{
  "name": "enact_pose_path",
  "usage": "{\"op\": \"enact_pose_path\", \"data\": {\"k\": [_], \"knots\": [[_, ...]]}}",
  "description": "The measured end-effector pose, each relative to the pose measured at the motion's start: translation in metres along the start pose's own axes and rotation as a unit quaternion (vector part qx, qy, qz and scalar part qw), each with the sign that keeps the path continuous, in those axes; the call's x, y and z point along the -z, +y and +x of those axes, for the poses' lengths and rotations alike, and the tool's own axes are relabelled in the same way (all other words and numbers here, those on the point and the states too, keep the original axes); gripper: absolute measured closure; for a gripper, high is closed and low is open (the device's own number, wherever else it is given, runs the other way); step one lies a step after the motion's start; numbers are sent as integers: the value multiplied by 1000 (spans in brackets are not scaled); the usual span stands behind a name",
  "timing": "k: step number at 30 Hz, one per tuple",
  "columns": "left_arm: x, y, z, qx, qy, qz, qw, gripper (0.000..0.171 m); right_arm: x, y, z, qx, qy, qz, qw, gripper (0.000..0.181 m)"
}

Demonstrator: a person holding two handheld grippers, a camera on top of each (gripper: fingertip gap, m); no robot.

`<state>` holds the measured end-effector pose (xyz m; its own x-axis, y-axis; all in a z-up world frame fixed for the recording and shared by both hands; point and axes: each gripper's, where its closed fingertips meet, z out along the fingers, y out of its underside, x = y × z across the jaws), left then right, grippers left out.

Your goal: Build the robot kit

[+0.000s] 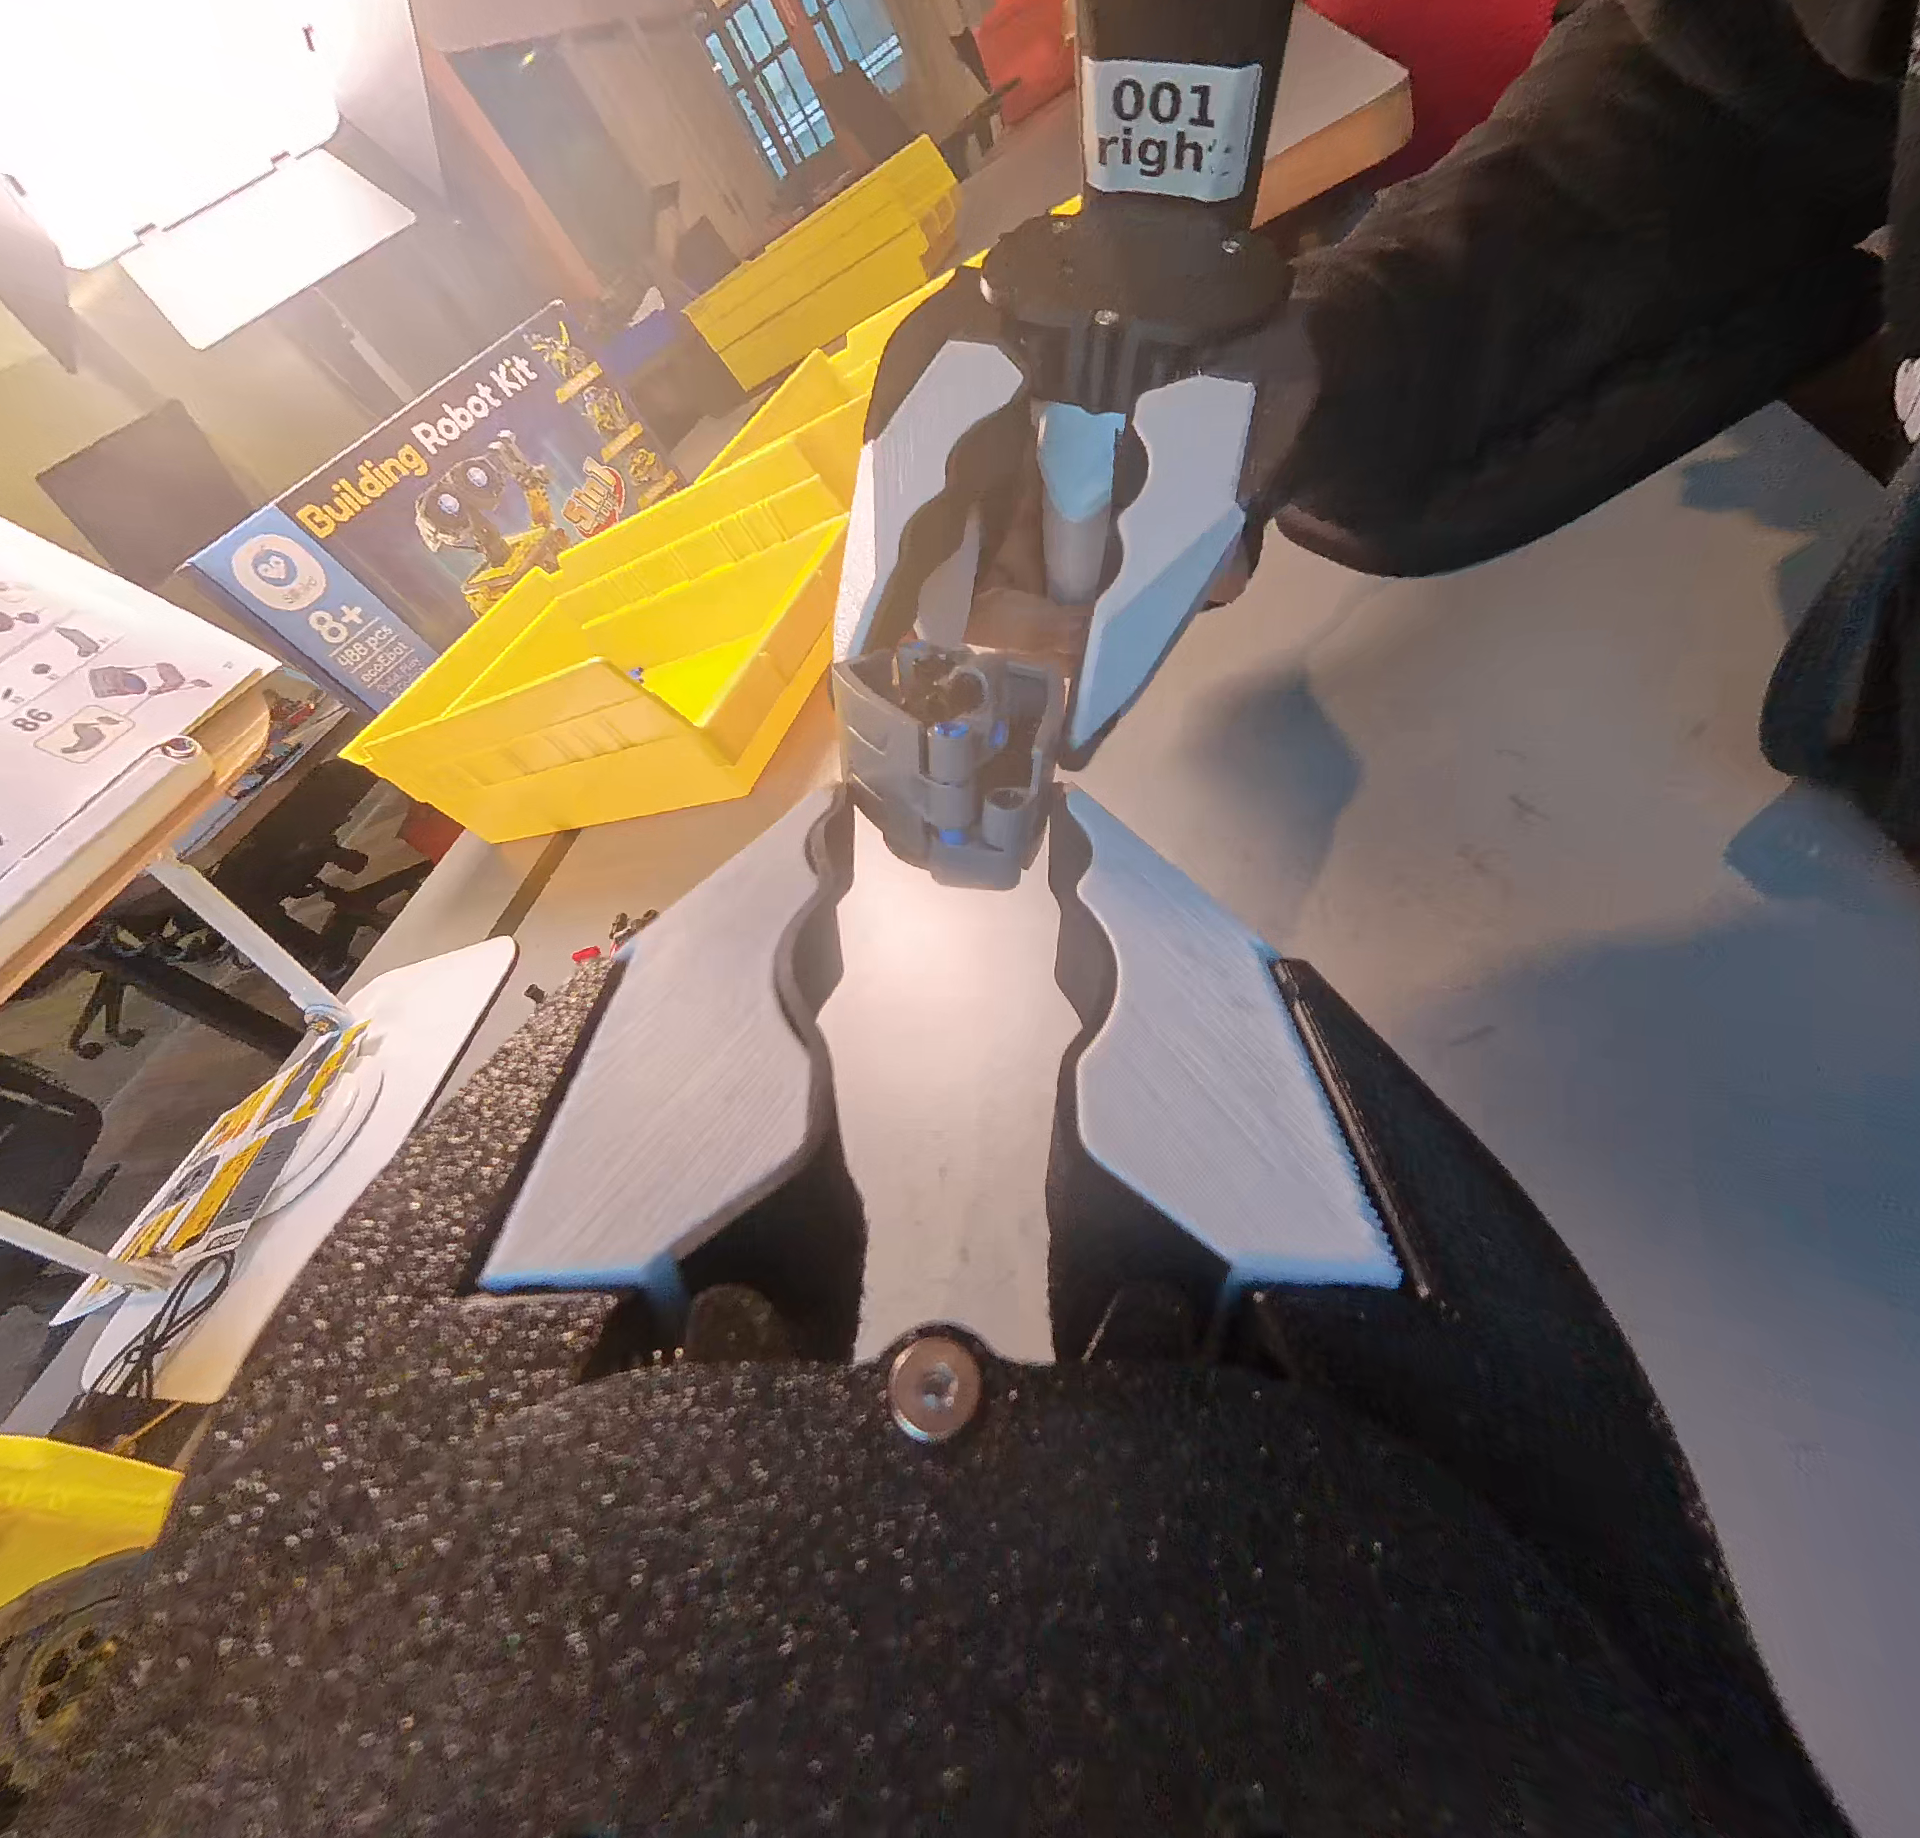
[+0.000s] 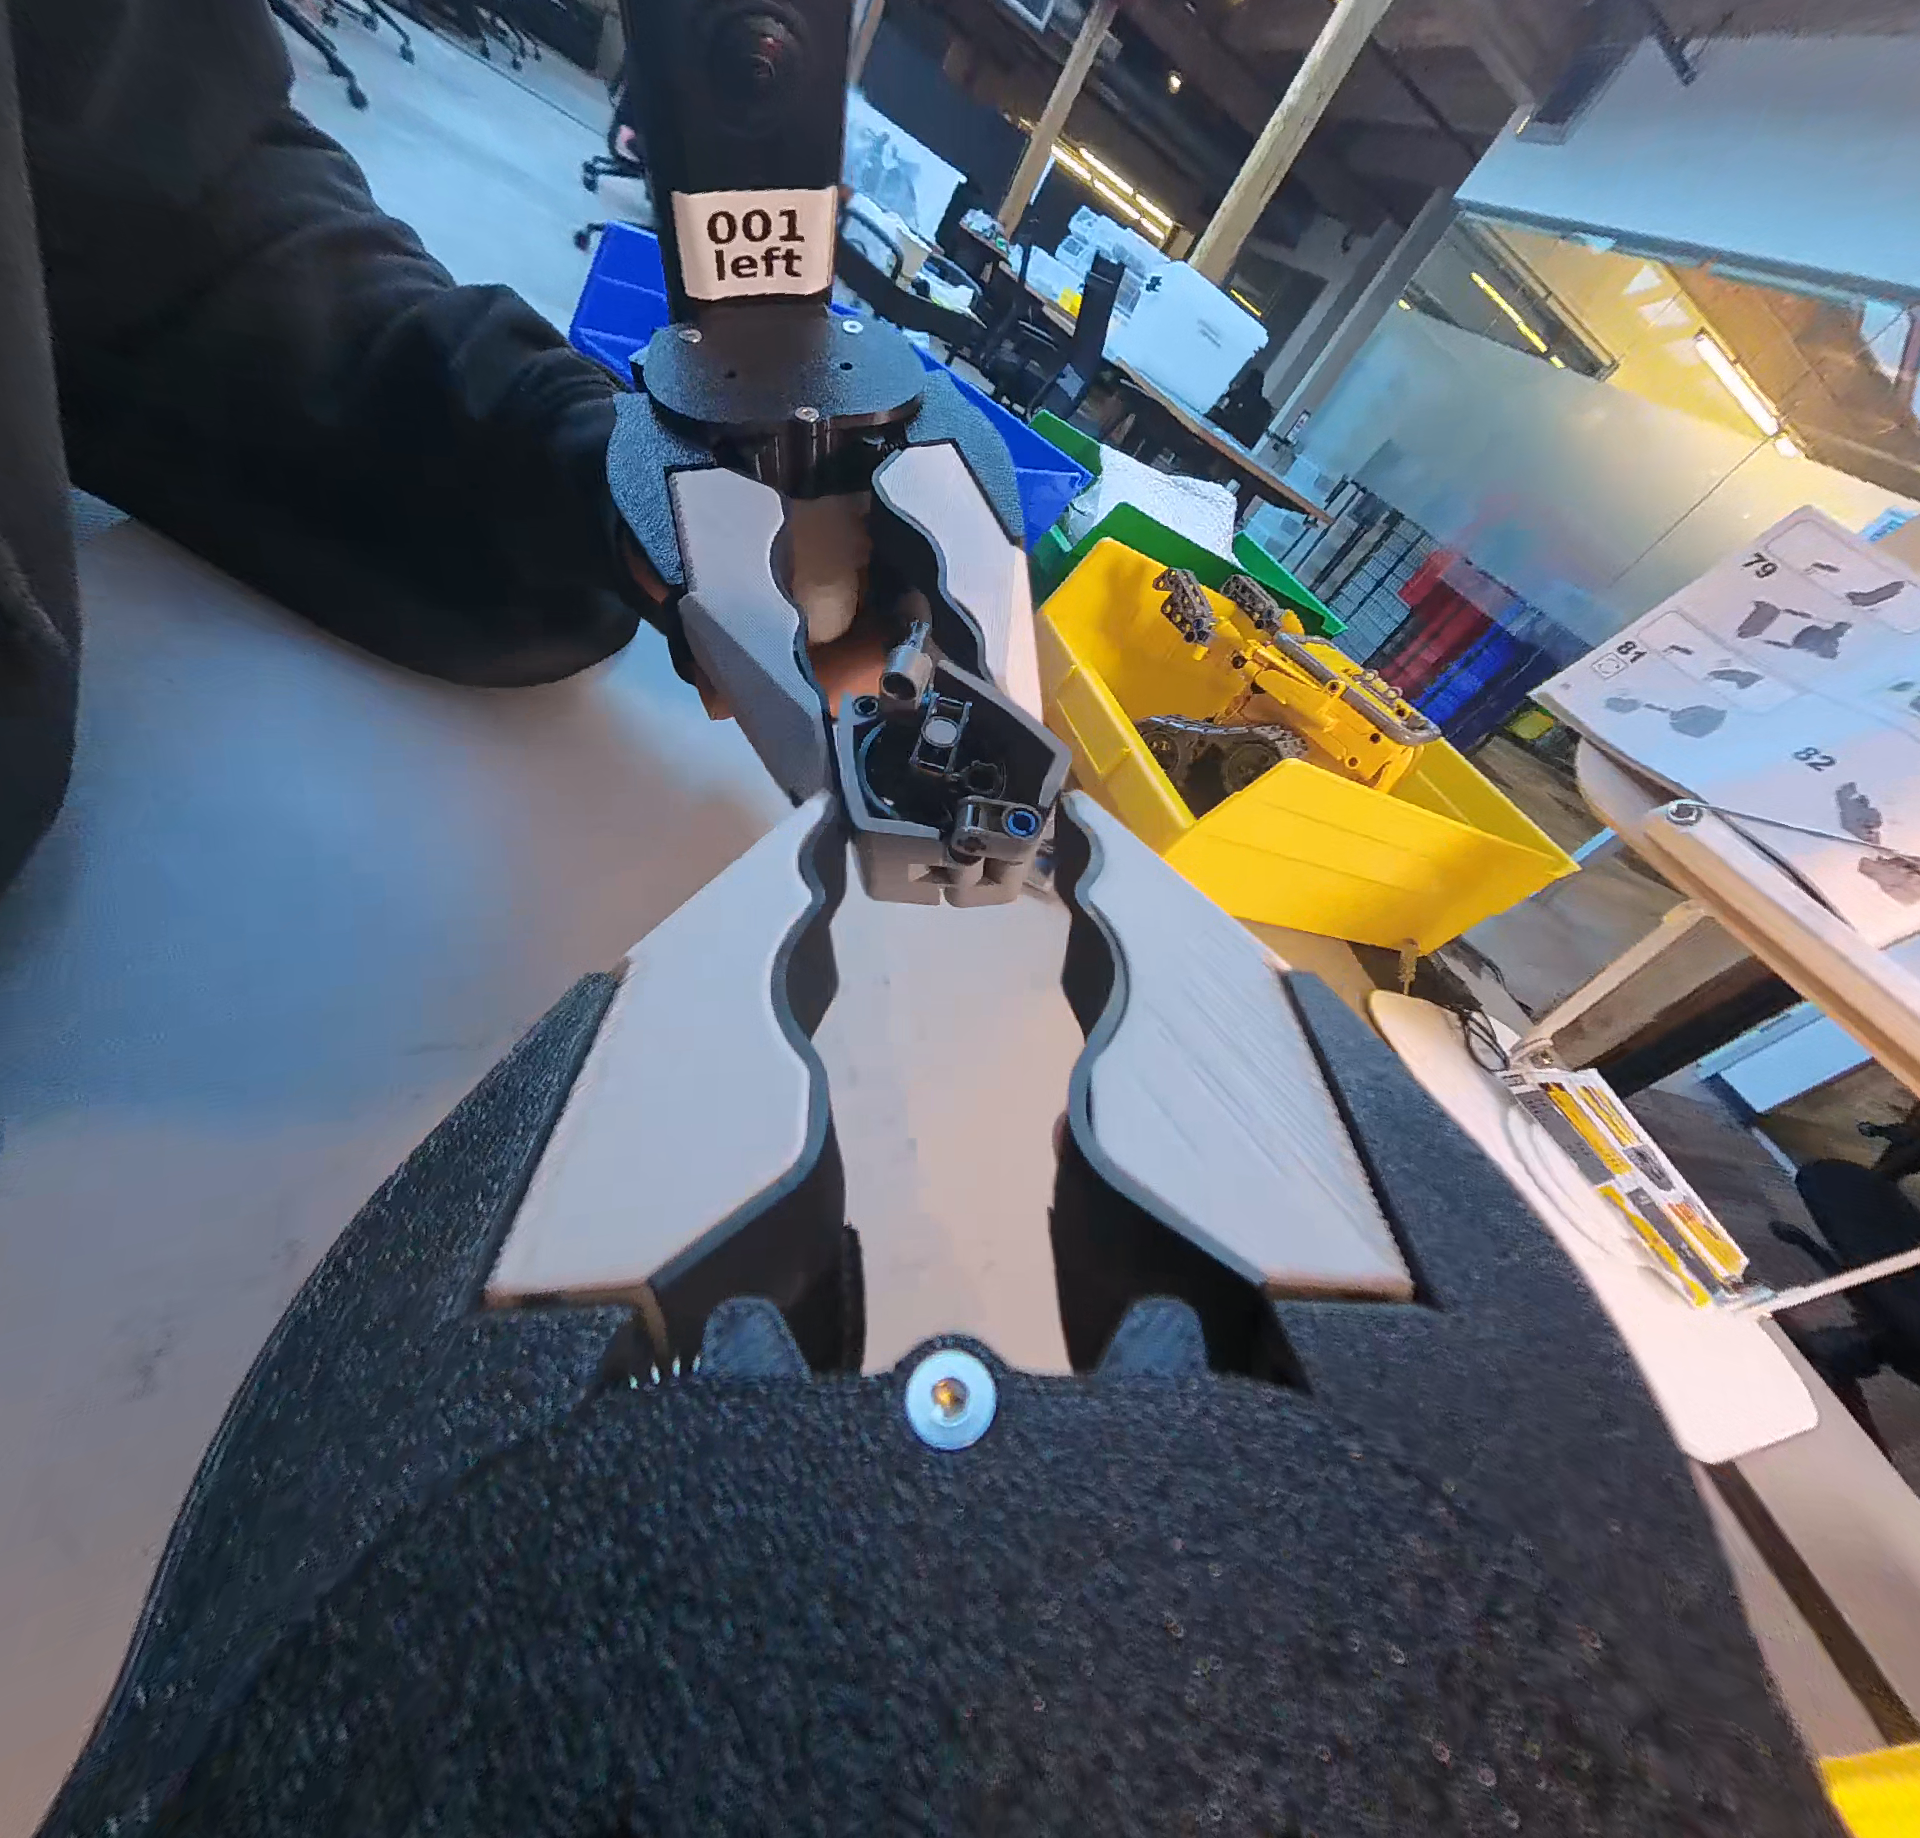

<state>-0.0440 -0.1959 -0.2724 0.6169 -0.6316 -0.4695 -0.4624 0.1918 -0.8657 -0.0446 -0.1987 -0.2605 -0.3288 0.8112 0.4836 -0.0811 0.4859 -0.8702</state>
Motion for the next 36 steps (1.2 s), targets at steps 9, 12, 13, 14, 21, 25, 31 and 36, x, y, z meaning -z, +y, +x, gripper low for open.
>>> {"op": "enact_pose_path", "data": {"k": [9,12,13,14,21,25,31,36], "knots": [[2,-8,0,22,6,19,1000,135,3,-2,5,-189,-59,31,980,142],[3,-8,-1,9,0,17,1000,139,5,-7,7,-235,-75,56,968,142],[3,-8,-1,8,0,16,1000,141,5,-8,7,-262,-85,61,959,142],[3,-7,-1,12,2,17,1000,140,5,-8,8,-303,-98,65,946,142],[2,-9,-1,33,5,24,999,120,2,-11,0,-531,-202,89,818,143],[-1,-7,9,59,41,16,997,132,-4,-4,-8,-640,-237,71,728,142],[-5,8,-4,273,74,3,959,134,-8,18,12,-689,-179,79,698,139],[-6,9,-10,399,96,29,911,134,0,9,27,-524,-113,66,842,132]]}}
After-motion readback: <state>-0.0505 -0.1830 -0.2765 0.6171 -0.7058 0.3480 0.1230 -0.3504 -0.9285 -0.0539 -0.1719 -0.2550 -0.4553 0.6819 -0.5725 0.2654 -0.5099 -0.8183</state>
